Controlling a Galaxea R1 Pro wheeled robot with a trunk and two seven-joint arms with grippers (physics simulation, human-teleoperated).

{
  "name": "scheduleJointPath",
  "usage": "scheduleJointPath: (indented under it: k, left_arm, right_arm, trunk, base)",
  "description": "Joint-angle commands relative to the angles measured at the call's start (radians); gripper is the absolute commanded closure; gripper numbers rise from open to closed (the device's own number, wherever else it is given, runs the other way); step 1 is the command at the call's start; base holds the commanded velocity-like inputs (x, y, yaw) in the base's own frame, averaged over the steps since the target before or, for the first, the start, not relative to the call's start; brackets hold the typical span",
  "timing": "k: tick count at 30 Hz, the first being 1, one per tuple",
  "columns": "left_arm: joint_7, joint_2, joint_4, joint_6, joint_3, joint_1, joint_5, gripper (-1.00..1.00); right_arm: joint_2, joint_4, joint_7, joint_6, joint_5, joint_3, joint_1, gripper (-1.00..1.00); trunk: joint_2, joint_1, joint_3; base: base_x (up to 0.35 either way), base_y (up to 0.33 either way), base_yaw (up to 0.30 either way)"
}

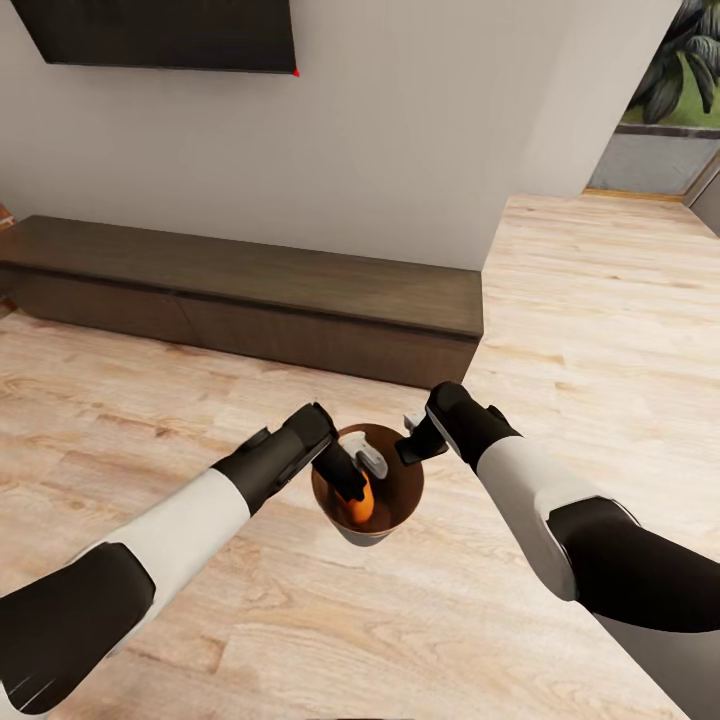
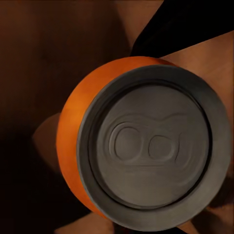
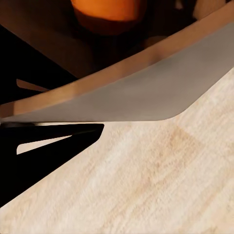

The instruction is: Put the three can of soda from the living room inside the tash can in the kitchen.

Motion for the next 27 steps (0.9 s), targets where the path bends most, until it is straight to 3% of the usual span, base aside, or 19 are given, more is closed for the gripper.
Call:
scheduleJointPath:
  k: [1,15,16,27]
  left_arm:
    - [0.003,0.0,0.001,0.0,0.0,0.001,0.0,1.0]
    - [0.037,-0.001,0.032,0.0,-0.02,0.009,0.0,1.0]
    - [0.037,-0.001,0.032,0.0,-0.021,0.009,0.0,-1.0]
    - [0.035,0.004,0.024,0.0,-0.02,0.009,0.006,-1.0]
  right_arm:
    - [0.0,0.0,0.005,0.005,-0.028,-0.004,0.0,1.0]
    - [0.0,0.0,0.005,0.005,-0.028,-0.006,0.0,1.0]
    - [0.0,0.0,0.005,0.005,-0.028,-0.007,0.0,1.0]
    - [-0.001,0.0,0.005,0.005,-0.029,-0.007,0.0,1.0]
  trunk:
    - [0.0,0.0,0.0]
    - [0.0,0.0,0.0]
    - [0.0,0.0,0.0]
    - [0.0,0.0,0.0]
  base:
    - [0.0,0.0,0.0]
    - [0.0,0.0,0.0]
    - [0.0,0.0,0.0]
    - [0.0,0.0,0.0]
